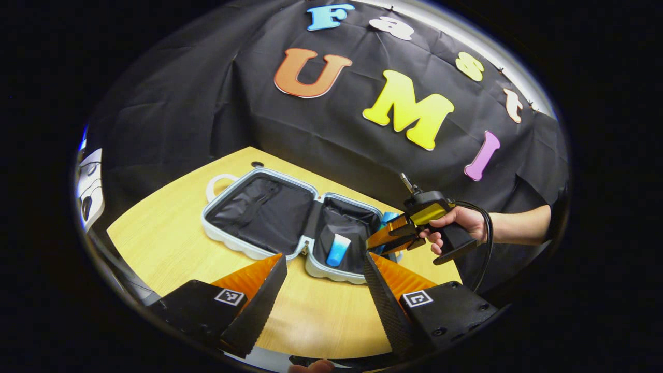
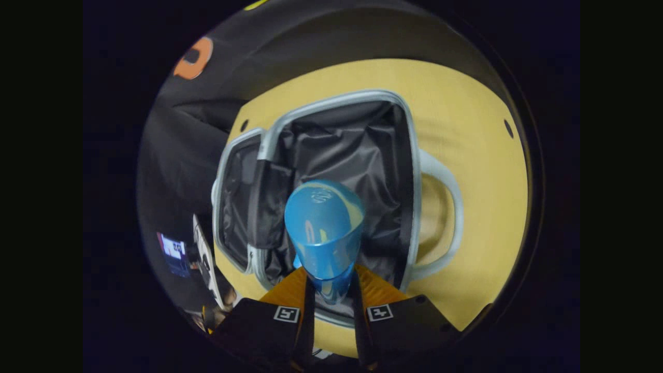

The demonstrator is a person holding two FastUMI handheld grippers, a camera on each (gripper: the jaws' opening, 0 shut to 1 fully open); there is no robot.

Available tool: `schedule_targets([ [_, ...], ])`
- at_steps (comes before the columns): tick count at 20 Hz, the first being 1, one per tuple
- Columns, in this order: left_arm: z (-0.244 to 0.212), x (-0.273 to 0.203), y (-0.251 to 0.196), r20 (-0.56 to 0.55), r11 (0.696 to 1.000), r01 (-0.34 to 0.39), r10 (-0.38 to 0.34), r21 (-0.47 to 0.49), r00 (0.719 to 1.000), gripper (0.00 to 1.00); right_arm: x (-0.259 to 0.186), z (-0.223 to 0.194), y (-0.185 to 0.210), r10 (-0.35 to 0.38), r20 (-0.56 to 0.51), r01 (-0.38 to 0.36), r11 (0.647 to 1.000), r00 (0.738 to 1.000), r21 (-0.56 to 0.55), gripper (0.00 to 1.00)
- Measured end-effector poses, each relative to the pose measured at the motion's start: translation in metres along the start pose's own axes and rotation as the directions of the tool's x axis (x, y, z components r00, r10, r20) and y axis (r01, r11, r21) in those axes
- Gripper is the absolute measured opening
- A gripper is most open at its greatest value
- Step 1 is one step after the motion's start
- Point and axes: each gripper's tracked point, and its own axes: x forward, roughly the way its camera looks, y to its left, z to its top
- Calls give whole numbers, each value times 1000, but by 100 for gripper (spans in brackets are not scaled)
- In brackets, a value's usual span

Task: First open the suitcase, pack the skin care products into it, and then close the suitcase.

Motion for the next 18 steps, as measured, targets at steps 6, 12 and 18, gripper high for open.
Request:
schedule_targets([
  [6, -13, -22, 18, -8, 999, -38, 38, -11, 999, 95, 32, -7, -29, -170, -89, 176, 983, 981, 59, 31],
  [12, -19, -24, 14, -32, 999, -34, 34, 5, 999, 95, 43, -11, -34, -224, -93, 229, 972, 970, 46, 28],
  [18, -13, -20, 15, -31, 998, -44, 45, 35, 999, 95, 37, -13, -25, -185, -69, 189, 981, 980, 47, 34],
])
